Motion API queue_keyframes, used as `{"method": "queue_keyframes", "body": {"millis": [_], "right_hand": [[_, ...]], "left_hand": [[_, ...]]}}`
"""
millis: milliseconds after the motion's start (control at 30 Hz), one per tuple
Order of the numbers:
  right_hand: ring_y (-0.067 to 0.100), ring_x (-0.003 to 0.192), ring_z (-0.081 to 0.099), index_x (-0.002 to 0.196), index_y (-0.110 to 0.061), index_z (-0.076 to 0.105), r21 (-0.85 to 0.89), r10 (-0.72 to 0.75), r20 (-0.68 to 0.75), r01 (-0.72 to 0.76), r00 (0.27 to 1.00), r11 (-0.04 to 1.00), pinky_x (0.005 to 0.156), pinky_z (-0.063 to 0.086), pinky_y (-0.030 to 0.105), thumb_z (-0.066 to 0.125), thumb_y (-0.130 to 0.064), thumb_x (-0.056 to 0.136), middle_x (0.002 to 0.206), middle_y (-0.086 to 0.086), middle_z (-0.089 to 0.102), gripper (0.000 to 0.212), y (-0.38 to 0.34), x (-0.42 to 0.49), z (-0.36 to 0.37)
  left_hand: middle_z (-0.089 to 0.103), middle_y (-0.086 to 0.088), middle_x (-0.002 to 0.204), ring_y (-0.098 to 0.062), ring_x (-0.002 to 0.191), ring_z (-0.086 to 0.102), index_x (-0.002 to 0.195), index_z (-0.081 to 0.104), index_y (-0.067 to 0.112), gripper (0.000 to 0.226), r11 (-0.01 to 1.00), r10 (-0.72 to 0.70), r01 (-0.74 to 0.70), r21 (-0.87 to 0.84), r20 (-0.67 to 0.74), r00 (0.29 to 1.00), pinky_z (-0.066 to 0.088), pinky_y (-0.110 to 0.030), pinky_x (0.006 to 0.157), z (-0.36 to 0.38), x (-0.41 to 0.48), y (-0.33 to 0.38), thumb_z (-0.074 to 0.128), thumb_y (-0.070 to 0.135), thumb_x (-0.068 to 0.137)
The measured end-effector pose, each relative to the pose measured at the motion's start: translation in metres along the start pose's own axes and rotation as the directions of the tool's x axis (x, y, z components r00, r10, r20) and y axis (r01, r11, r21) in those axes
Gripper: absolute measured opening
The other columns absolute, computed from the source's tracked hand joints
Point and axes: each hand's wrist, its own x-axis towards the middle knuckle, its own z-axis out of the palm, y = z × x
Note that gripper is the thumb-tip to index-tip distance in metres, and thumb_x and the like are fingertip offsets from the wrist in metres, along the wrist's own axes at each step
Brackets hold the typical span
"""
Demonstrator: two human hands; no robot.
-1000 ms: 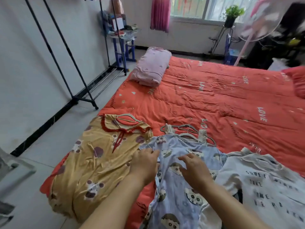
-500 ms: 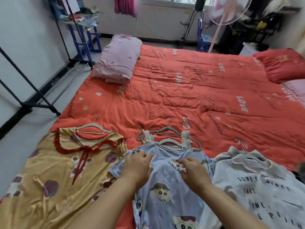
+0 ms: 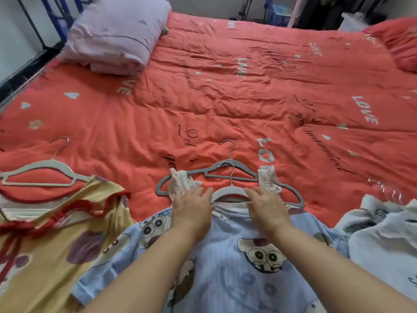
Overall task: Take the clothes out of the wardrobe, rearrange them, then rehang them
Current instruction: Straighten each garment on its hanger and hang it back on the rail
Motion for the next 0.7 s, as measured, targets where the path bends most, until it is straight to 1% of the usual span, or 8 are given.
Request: {"method": "queue_keyframes", "body": {"millis": [67,167,267,333,400,500,633,700], "right_hand": [[0.023,0.120,0.044,0.136,-0.020,0.039,-0.029,0.007,-0.051,-0.009,0.999,1.000,0.097,0.034,0.034,0.042,-0.013,0.094,0.131,0.001,0.048,0.043,-0.002,0.018,0.016],[0.022,0.120,0.043,0.136,-0.021,0.037,-0.062,0.042,-0.023,-0.044,0.999,0.997,0.094,0.034,0.033,0.044,-0.022,0.095,0.129,0.001,0.049,0.041,-0.003,0.033,0.028],[0.024,0.110,0.049,0.127,-0.021,0.048,-0.098,0.014,-0.056,-0.019,0.998,0.995,0.083,0.037,0.033,0.046,-0.023,0.095,0.116,0.002,0.053,0.032,0.000,0.033,0.031],[0.025,0.098,0.052,0.117,-0.018,0.059,0.009,-0.005,-0.156,0.007,0.988,1.000,0.074,0.038,0.033,0.048,-0.017,0.093,0.105,0.005,0.057,0.026,0.000,0.037,0.025],[0.028,0.091,0.053,0.108,-0.013,0.065,0.179,0.028,-0.274,0.022,0.961,0.984,0.071,0.038,0.034,0.054,-0.014,0.091,0.096,0.010,0.058,0.020,-0.002,0.049,0.011],[0.032,0.089,0.054,0.104,-0.009,0.068,0.213,0.012,-0.353,0.068,0.935,0.975,0.071,0.042,0.036,0.059,-0.010,0.087,0.094,0.014,0.059,0.019,-0.004,0.074,-0.003],[0.029,0.102,0.051,0.108,-0.010,0.064,0.239,0.112,-0.275,-0.045,0.955,0.970,0.074,0.037,0.033,0.056,-0.021,0.090,0.099,0.009,0.056,0.022,0.004,0.099,0.016],[0.031,0.110,0.048,0.115,-0.009,0.058,0.173,0.163,-0.227,-0.125,0.960,0.977,0.085,0.037,0.035,0.057,-0.028,0.089,0.108,0.009,0.055,0.031,0.012,0.105,0.036]], "left_hand": [[0.043,0.004,0.137,-0.019,0.133,0.030,0.139,0.032,0.024,0.041,1.000,0.000,0.000,0.027,-0.008,1.000,0.016,-0.038,0.109,0.021,0.015,-0.001,0.034,0.035,0.099],[0.044,0.002,0.133,-0.022,0.129,0.032,0.135,0.037,0.024,0.039,1.000,-0.021,0.021,0.022,-0.019,1.000,0.018,-0.036,0.105,0.040,0.033,-0.004,0.036,0.038,0.098],[0.043,-0.002,0.127,-0.023,0.124,0.033,0.130,0.043,0.025,0.036,1.000,-0.004,0.005,0.001,-0.041,0.999,0.018,-0.037,0.103,0.044,0.040,-0.002,0.041,0.037,0.096],[0.044,-0.002,0.123,-0.023,0.120,0.035,0.126,0.048,0.026,0.033,1.000,0.011,-0.012,-0.015,-0.068,0.998,0.019,-0.038,0.102,0.038,0.045,-0.002,0.042,0.038,0.096],[0.047,-0.001,0.121,-0.023,0.118,0.037,0.126,0.050,0.028,0.032,0.997,0.007,-0.021,-0.074,-0.173,0.985,0.019,-0.039,0.102,0.026,0.054,-0.005,0.044,0.037,0.095],[0.051,0.001,0.120,-0.023,0.117,0.042,0.122,0.055,0.029,0.030,0.995,0.044,-0.072,-0.071,-0.336,0.941,0.017,-0.037,0.101,0.008,0.076,-0.011,0.048,0.035,0.093],[0.045,0.001,0.132,-0.021,0.124,0.037,0.126,0.049,0.027,0.032,0.996,0.089,-0.083,0.039,-0.206,0.975,0.018,-0.038,0.107,0.020,0.106,-0.015,0.045,0.035,0.095],[0.044,-0.002,0.132,-0.023,0.123,0.038,0.135,0.041,0.023,0.043,0.998,0.060,-0.055,0.043,-0.135,0.989,0.023,-0.038,0.106,0.042,0.111,-0.016,0.045,0.039,0.095]]}}
